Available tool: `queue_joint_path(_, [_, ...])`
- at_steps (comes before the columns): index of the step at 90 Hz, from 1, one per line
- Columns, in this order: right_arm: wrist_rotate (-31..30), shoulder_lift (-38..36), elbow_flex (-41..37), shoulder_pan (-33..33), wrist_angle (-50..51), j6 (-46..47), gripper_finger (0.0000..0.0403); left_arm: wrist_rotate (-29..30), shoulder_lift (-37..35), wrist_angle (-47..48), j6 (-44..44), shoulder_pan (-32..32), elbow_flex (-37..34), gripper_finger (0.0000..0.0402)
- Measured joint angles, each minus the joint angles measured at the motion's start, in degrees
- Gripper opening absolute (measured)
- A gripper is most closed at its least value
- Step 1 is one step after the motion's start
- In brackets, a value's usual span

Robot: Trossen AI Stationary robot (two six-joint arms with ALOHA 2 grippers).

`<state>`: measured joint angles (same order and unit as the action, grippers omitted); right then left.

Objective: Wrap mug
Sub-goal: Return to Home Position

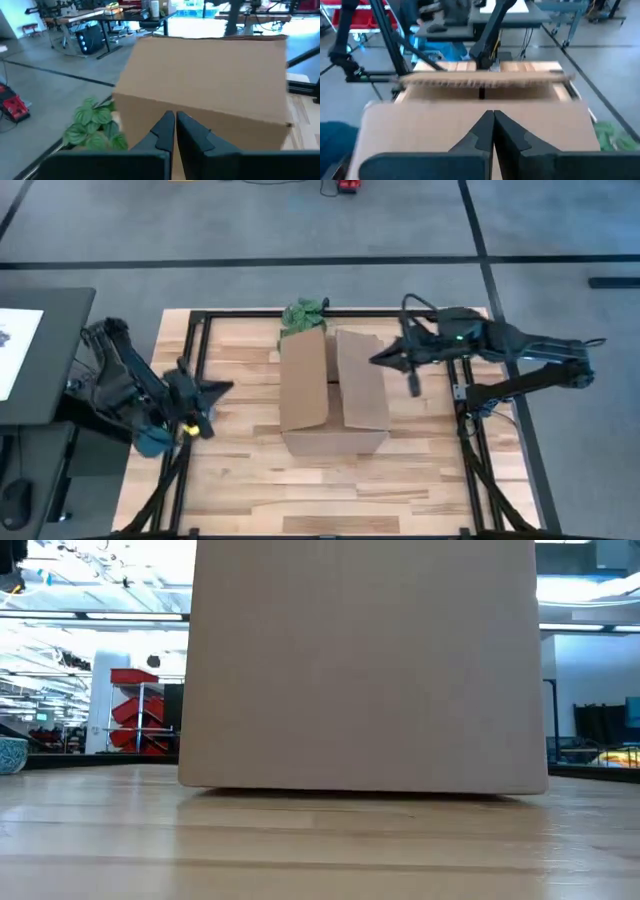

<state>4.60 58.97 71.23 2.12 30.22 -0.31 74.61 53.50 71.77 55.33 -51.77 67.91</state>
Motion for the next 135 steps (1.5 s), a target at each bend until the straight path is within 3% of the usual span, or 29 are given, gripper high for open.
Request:
queue_joint_path(18, [-0.15,-8.99,-13.39,-3.24,-0.46,5.04,0.0000,0.52,-6.70,2.63,9.62,0.00,-8.45,0.0000])
queue_joint_path(34, [-0.19,-17.47,-28.08,-3.40,-10.20,9.27,0.0000,1.42,-16.39,0.17,17.90,0.00,-21.85,0.0000])
queue_joint_path(45, [0.66,-23.10,-36.43,-2.32,-15.68,9.65,0.0000,1.50,-24.68,-4.49,18.67,-0.15,-29.14,0.0000])
queue_joint_path(59, [1.61,-29.80,-44.52,0.51,-21.70,12.41,0.0000,1.76,-36.42,-15.64,8.51,-1.67,-36.71,0.0000])
queue_joint_path(81, [9.13,-35.05,-51.29,5.26,-26.98,16.55,0.0000,-2.28,-50.94,-46.70,-19.31,-0.82,-49.36,0.0000])
queue_joint_path(102, [16.33,-35.02,-53.94,10.38,-30.59,17.21,0.0000,-15.00,-53.08,-61.79,-30.25,8.93,-57.04,0.0000])
queue_joint_path(120, [22.63,-35.05,-53.93,13.85,-31.13,18.97,0.0000,-33.61,-53.12,-71.72,-35.64,23.92,-60.61,0.0000])
queue_joint_path(135, [25.68,-35.04,-53.93,15.28,-31.11,19.52,0.0000,-50.16,-53.31,-72.87,-38.10,36.65,-61.96,0.0000])
